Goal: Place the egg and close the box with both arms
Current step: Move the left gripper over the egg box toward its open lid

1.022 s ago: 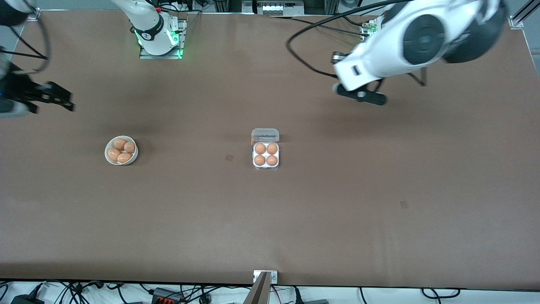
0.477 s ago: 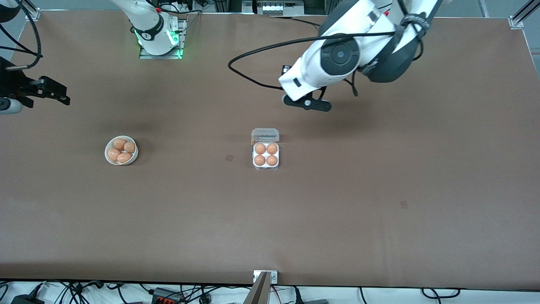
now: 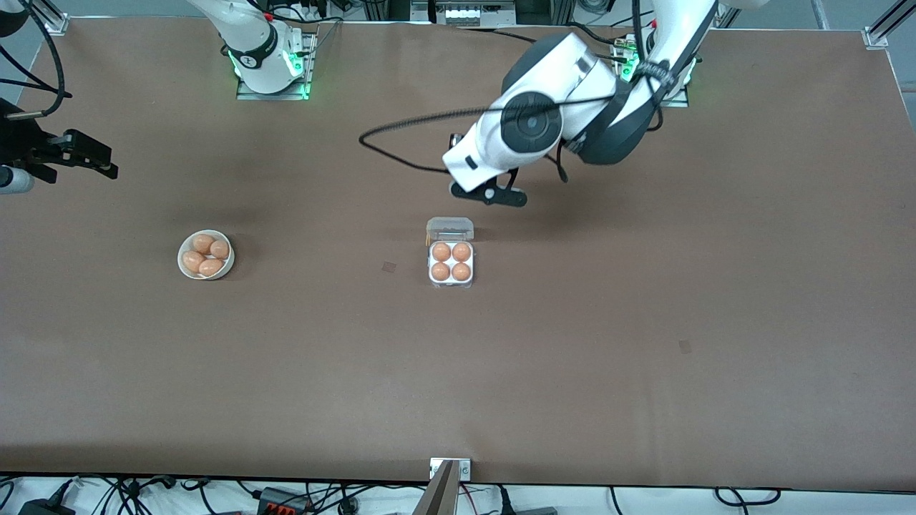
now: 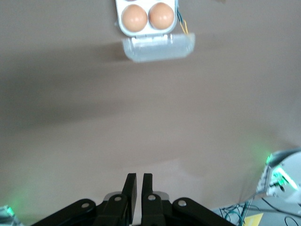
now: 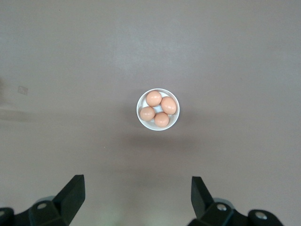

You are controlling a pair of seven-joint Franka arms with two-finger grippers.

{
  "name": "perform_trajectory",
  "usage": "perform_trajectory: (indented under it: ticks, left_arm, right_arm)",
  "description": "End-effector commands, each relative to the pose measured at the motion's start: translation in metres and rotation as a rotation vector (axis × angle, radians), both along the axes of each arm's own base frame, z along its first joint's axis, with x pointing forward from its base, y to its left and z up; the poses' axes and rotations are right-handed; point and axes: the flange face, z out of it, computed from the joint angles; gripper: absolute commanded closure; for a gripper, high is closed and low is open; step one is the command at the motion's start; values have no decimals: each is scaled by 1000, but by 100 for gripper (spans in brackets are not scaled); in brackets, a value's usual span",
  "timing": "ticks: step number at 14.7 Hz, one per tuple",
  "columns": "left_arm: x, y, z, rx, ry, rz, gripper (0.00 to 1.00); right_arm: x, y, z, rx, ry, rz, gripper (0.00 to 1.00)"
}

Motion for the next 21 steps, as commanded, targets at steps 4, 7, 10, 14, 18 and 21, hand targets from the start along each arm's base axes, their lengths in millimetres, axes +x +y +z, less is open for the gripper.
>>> perform_trajectory:
  ticks: [4, 7, 10, 14, 18, 21]
  left_arm:
    - [4, -36, -59, -2, -45, -9, 88]
    - [13, -39, -82, -15, -68, 17, 87]
    - [12, -40, -108, 45, -100, -34, 87]
    - [10, -52, -129, 29, -125, -27, 87]
    - [8, -57, -147, 28, -130, -31, 87]
    - [6, -58, -159, 47, -138, -47, 87]
  right_arm:
    - [-1, -11, 3, 18, 16, -29, 0]
    - [-2, -11, 2, 18, 19, -31, 0]
    - [-2, -11, 2, 18, 19, -31, 0]
    - [-2, -11, 2, 18, 19, -31, 0]
    - [-1, -10, 2, 18, 19, -29, 0]
    - [-1, -9, 2, 18, 19, -28, 0]
